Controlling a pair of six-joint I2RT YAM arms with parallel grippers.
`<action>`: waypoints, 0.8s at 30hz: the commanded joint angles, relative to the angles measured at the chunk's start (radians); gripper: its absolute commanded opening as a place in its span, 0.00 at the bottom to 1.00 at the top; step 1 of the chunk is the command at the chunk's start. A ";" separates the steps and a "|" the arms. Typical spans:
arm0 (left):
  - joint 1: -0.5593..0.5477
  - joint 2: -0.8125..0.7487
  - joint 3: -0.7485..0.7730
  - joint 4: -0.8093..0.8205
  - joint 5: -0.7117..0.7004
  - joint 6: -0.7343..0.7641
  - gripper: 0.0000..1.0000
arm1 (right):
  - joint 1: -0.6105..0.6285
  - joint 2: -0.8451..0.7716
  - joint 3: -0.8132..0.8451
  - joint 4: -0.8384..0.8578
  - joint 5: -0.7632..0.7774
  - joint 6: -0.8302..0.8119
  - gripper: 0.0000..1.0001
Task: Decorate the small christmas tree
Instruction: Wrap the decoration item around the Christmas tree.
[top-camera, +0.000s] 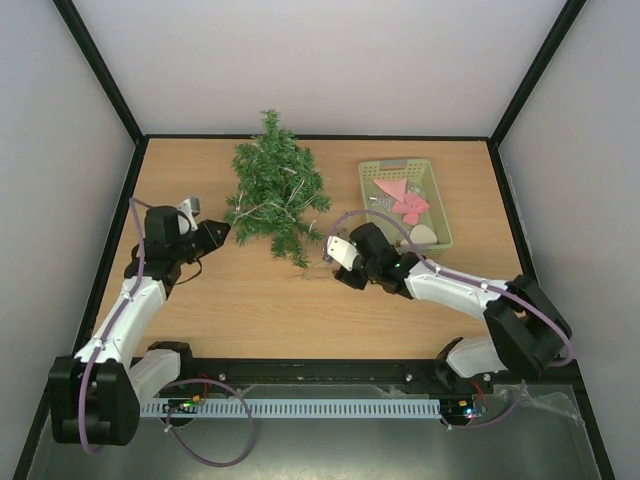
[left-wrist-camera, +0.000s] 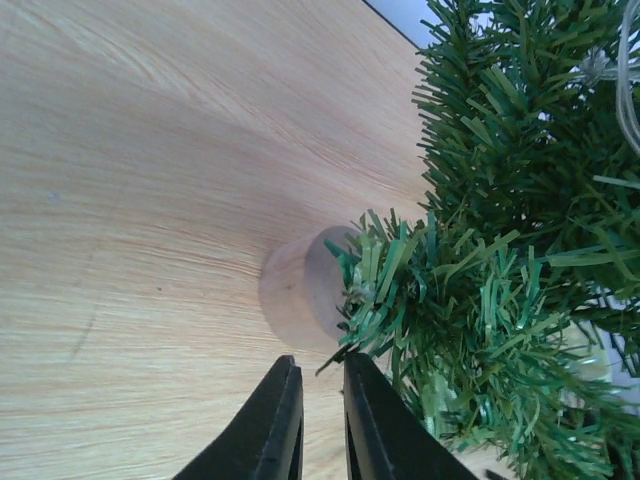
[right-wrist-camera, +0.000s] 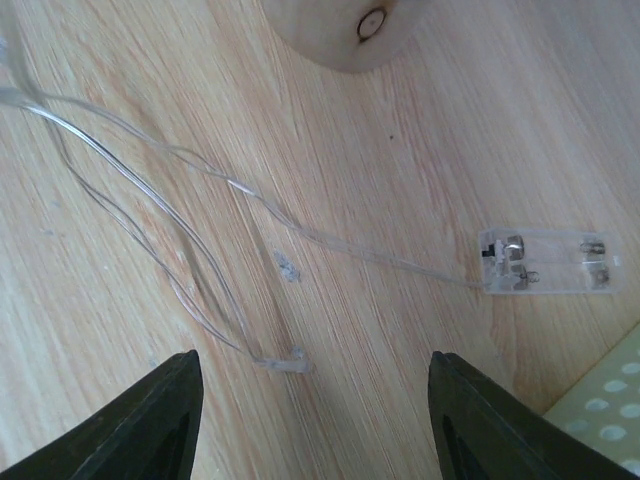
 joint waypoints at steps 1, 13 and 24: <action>-0.015 -0.026 -0.042 0.092 0.054 -0.060 0.11 | -0.021 0.073 0.040 0.025 -0.042 -0.074 0.60; -0.081 -0.045 -0.066 0.099 0.004 -0.099 0.07 | -0.022 0.214 0.103 0.045 -0.161 -0.057 0.49; -0.083 -0.149 -0.067 0.020 -0.078 -0.136 0.17 | 0.031 0.104 0.042 0.065 -0.122 -0.046 0.02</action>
